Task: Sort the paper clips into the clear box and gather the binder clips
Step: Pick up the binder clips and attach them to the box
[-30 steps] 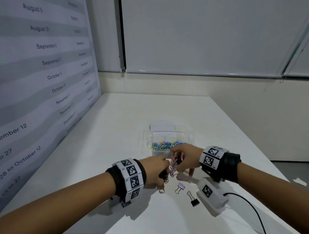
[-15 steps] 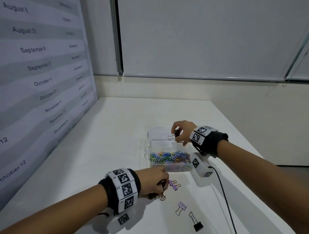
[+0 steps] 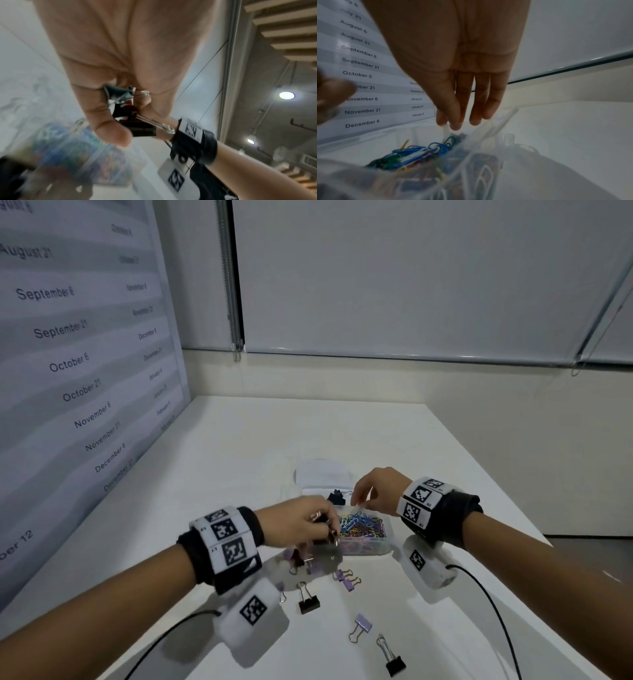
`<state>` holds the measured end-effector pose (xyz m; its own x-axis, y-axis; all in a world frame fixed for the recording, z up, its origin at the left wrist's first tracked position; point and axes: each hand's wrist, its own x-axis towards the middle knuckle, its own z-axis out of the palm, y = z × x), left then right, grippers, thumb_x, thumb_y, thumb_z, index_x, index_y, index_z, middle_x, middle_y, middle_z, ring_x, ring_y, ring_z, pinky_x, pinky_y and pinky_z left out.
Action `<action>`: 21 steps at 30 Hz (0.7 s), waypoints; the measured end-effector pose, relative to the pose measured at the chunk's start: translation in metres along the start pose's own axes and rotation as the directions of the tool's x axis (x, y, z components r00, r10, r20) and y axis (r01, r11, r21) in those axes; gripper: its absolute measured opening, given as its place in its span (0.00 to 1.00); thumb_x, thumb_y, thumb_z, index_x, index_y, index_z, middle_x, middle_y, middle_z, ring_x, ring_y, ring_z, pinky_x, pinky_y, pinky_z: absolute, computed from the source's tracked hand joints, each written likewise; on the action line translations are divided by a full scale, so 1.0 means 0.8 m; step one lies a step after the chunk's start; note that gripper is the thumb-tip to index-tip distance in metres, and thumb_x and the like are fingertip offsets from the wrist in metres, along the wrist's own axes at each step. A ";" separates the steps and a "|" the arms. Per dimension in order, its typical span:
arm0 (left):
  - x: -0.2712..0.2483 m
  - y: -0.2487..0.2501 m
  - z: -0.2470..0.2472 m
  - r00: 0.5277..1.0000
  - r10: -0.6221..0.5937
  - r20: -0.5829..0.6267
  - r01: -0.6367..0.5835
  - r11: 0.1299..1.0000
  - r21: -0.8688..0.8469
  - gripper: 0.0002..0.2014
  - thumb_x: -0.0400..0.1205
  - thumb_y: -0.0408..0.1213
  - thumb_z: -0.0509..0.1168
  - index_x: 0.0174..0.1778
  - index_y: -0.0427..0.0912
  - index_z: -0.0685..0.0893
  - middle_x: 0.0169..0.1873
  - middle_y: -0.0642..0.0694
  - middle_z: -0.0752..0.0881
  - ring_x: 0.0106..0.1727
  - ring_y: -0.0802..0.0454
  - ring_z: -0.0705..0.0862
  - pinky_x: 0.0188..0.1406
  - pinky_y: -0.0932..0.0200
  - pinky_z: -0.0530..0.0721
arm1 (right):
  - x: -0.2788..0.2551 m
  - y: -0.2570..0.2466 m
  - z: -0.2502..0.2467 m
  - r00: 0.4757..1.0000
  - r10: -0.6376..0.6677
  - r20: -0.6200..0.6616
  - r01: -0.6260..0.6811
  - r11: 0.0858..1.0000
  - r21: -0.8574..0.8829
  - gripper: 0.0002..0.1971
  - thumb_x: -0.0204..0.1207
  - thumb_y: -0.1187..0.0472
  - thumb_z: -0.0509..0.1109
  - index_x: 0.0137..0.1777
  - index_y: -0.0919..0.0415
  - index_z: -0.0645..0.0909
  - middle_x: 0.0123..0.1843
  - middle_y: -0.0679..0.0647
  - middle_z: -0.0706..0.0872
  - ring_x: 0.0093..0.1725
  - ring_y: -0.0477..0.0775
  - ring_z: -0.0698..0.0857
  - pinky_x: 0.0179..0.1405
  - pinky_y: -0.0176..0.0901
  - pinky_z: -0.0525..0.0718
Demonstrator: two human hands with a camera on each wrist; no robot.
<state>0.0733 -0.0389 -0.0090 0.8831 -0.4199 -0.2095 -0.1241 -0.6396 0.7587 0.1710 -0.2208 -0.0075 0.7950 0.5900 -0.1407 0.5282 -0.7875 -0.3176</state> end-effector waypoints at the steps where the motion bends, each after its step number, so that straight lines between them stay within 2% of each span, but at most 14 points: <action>1: 0.005 0.003 -0.007 0.999 -0.007 -0.042 0.006 1.000 -0.015 0.06 0.84 0.29 0.56 0.49 0.41 0.78 0.48 0.49 0.74 0.35 0.48 0.80 0.32 0.56 0.84 | -0.003 0.000 0.002 1.000 -0.005 -0.008 0.005 1.000 0.005 0.09 0.74 0.67 0.69 0.48 0.57 0.89 0.49 0.53 0.91 0.32 0.33 0.77 0.28 0.14 0.68; 3: 0.015 0.008 -0.019 0.990 -0.017 -0.138 0.008 0.998 -0.064 0.06 0.84 0.29 0.56 0.49 0.40 0.78 0.49 0.47 0.75 0.39 0.47 0.80 0.32 0.58 0.85 | -0.010 -0.001 0.005 1.000 -0.009 -0.007 0.009 1.000 0.020 0.08 0.73 0.67 0.70 0.47 0.57 0.89 0.47 0.53 0.91 0.30 0.32 0.76 0.29 0.15 0.68; 5: 0.030 0.011 -0.026 0.972 -0.036 -0.232 0.023 0.998 -0.056 0.07 0.84 0.29 0.55 0.48 0.39 0.78 0.51 0.45 0.75 0.39 0.49 0.79 0.29 0.62 0.85 | -0.018 0.000 0.009 1.000 -0.013 -0.004 0.013 0.999 0.041 0.08 0.72 0.67 0.72 0.46 0.56 0.90 0.46 0.53 0.92 0.30 0.33 0.77 0.29 0.16 0.69; 8: 0.053 0.009 -0.027 0.955 -0.082 -0.287 0.091 0.996 0.018 0.09 0.84 0.30 0.53 0.51 0.37 0.80 0.56 0.38 0.77 0.41 0.44 0.79 0.29 0.62 0.84 | -0.029 -0.003 0.012 1.000 -0.022 -0.006 0.022 0.999 0.049 0.08 0.71 0.67 0.73 0.46 0.55 0.90 0.45 0.52 0.92 0.29 0.35 0.78 0.30 0.16 0.71; 10: 0.068 0.007 -0.023 0.954 -0.115 -0.278 0.132 0.990 0.041 0.12 0.85 0.30 0.53 0.57 0.34 0.80 0.62 0.34 0.78 0.44 0.41 0.82 0.32 0.60 0.84 | -0.037 -0.006 0.014 1.000 -0.026 -0.012 0.027 0.998 0.050 0.08 0.72 0.66 0.73 0.46 0.55 0.90 0.46 0.53 0.92 0.32 0.38 0.80 0.33 0.22 0.74; 12: 0.076 0.007 -0.020 0.958 -0.167 -0.234 0.179 0.983 0.033 0.14 0.85 0.31 0.54 0.64 0.34 0.78 0.66 0.35 0.75 0.51 0.37 0.84 0.39 0.58 0.85 | -0.043 -0.008 0.015 0.999 -0.037 -0.030 0.038 0.999 0.027 0.09 0.72 0.67 0.71 0.48 0.56 0.90 0.47 0.53 0.92 0.37 0.42 0.81 0.34 0.25 0.74; 14: 0.079 0.008 -0.017 0.959 -0.231 -0.162 0.229 0.973 -0.029 0.17 0.86 0.31 0.56 0.71 0.36 0.73 0.69 0.36 0.74 0.55 0.39 0.83 0.48 0.53 0.86 | -0.050 -0.009 0.014 0.998 -0.046 -0.049 0.047 0.999 0.010 0.10 0.73 0.67 0.70 0.50 0.56 0.89 0.49 0.53 0.91 0.39 0.43 0.82 0.36 0.24 0.74; 16: 0.077 0.008 -0.018 0.951 -0.276 -0.138 0.264 0.959 -0.100 0.19 0.86 0.30 0.56 0.74 0.37 0.71 0.70 0.35 0.75 0.56 0.40 0.81 0.56 0.50 0.85 | -0.059 -0.008 0.011 0.997 -0.052 -0.055 0.052 0.999 0.003 0.11 0.73 0.67 0.70 0.51 0.55 0.88 0.50 0.52 0.90 0.41 0.44 0.82 0.41 0.28 0.76; 19: 0.069 0.003 -0.023 0.948 -0.265 -0.176 0.249 0.963 -0.105 0.17 0.86 0.30 0.56 0.71 0.36 0.74 0.67 0.37 0.78 0.53 0.45 0.80 0.54 0.52 0.85 | -0.076 -0.009 0.008 0.994 -0.089 -0.067 0.088 0.996 -0.025 0.10 0.72 0.65 0.71 0.50 0.52 0.87 0.48 0.48 0.87 0.42 0.45 0.81 0.41 0.30 0.78; 21: 0.058 -0.002 -0.029 0.953 -0.217 -0.210 0.209 0.976 -0.061 0.15 0.85 0.30 0.57 0.67 0.34 0.78 0.59 0.38 0.82 0.51 0.48 0.80 0.49 0.55 0.86 | -0.089 -0.011 0.007 0.991 -0.121 -0.063 0.119 0.992 -0.028 0.08 0.71 0.63 0.72 0.48 0.52 0.87 0.42 0.44 0.84 0.40 0.45 0.81 0.40 0.31 0.77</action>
<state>0.1250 -0.0425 -0.0054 0.9637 -0.1263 -0.2353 0.0911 -0.6726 0.7343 0.1080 -0.2552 0.0001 0.7426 0.6684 -0.0420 0.6273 -0.7161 -0.3060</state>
